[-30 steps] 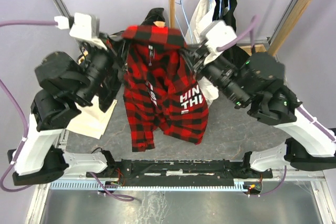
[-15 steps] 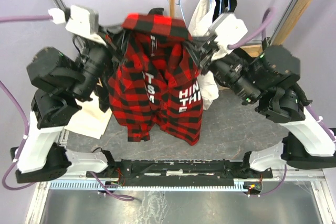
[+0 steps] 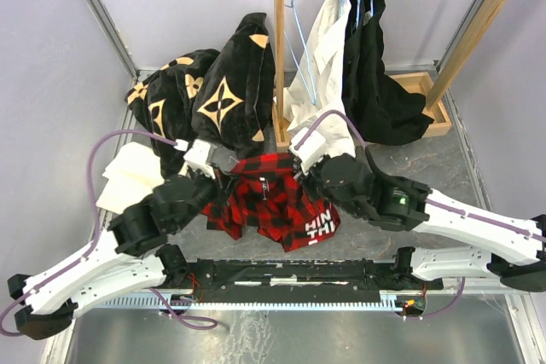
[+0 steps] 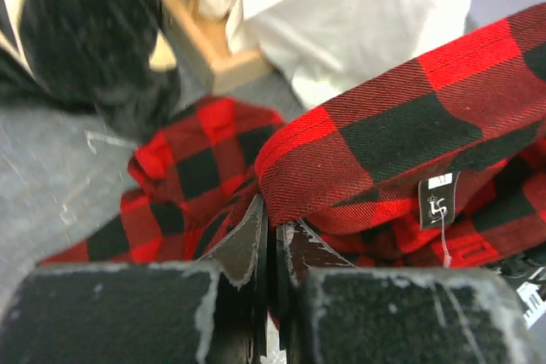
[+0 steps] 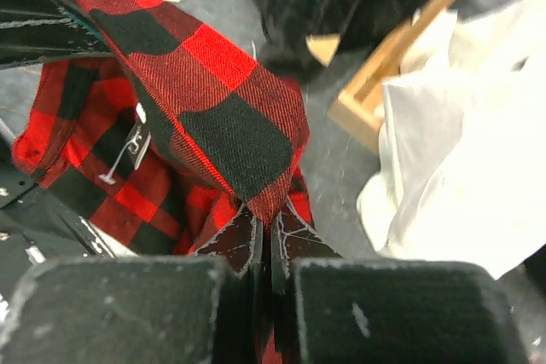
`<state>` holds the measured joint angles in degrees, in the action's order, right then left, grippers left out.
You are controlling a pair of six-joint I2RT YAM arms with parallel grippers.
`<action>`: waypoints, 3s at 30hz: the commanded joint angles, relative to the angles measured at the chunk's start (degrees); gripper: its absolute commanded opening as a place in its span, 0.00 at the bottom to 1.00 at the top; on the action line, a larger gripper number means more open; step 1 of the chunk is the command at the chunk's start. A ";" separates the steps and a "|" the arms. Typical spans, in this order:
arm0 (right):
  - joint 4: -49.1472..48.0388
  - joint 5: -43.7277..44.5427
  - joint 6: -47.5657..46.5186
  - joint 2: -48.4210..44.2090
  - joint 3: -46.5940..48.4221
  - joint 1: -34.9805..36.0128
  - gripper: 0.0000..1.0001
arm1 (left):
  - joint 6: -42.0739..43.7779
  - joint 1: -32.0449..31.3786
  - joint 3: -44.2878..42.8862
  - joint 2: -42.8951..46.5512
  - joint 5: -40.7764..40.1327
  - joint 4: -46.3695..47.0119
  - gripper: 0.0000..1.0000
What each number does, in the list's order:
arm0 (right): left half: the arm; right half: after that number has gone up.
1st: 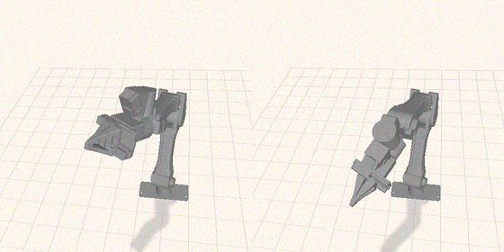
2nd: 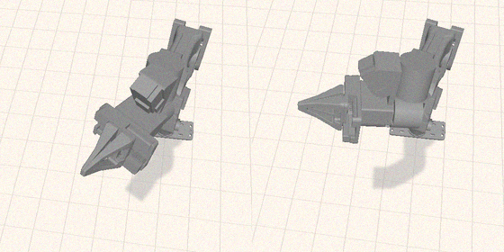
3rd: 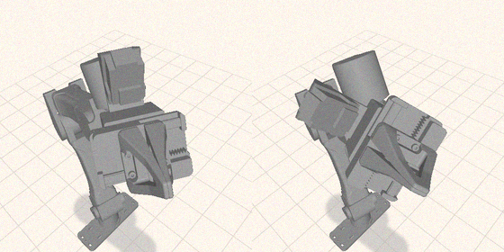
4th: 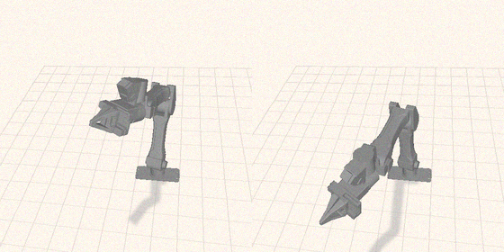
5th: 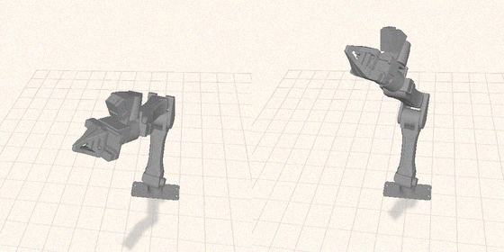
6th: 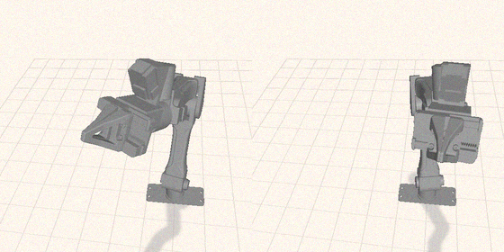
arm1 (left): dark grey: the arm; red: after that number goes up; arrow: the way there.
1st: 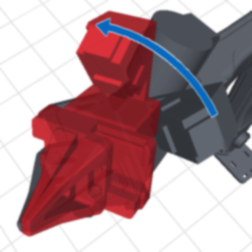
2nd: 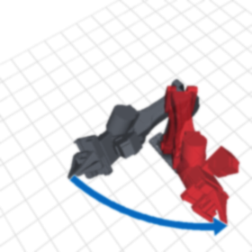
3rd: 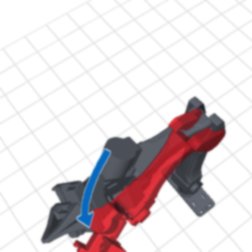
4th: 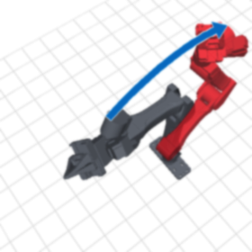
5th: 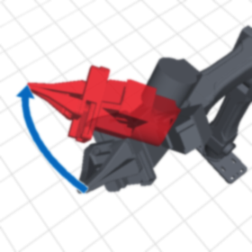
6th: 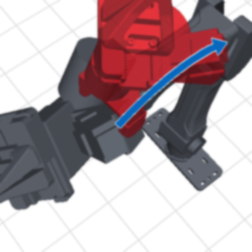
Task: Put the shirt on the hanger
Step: Adjust the shirt at the center of the board, then pick up the hanger from the bin.
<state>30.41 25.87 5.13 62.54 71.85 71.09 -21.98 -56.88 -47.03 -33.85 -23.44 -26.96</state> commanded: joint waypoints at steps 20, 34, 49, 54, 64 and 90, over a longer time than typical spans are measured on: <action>13.57 -2.09 23.27 -9.24 -7.10 -13.13 0.94 | -14.00 3.37 5.17 -11.36 -3.89 2.34 0.79; 16.11 3.76 15.14 -7.42 13.95 -13.12 0.87 | -10.17 3.81 -1.50 -14.30 -5.31 0.13 0.85; 11.59 6.40 9.91 16.74 40.23 -19.45 0.78 | -11.07 3.81 -1.21 -10.81 -6.23 -0.89 0.84; 10.99 2.46 10.90 21.90 42.03 -24.18 0.73 | -11.30 3.80 -0.86 -9.62 -6.66 -1.59 0.83; 7.15 -9.26 13.33 25.88 38.73 -29.75 0.52 | -12.56 3.84 0.01 -6.59 -7.00 -3.26 0.83; 7.71 -7.59 9.32 23.61 40.93 -30.16 0.00 | -14.62 3.82 1.79 -4.64 -6.44 -3.44 0.82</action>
<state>41.23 17.72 16.60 85.06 107.00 40.97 -35.18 -53.32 -45.08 -38.52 -28.64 -31.35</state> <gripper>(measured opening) 0.034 0.821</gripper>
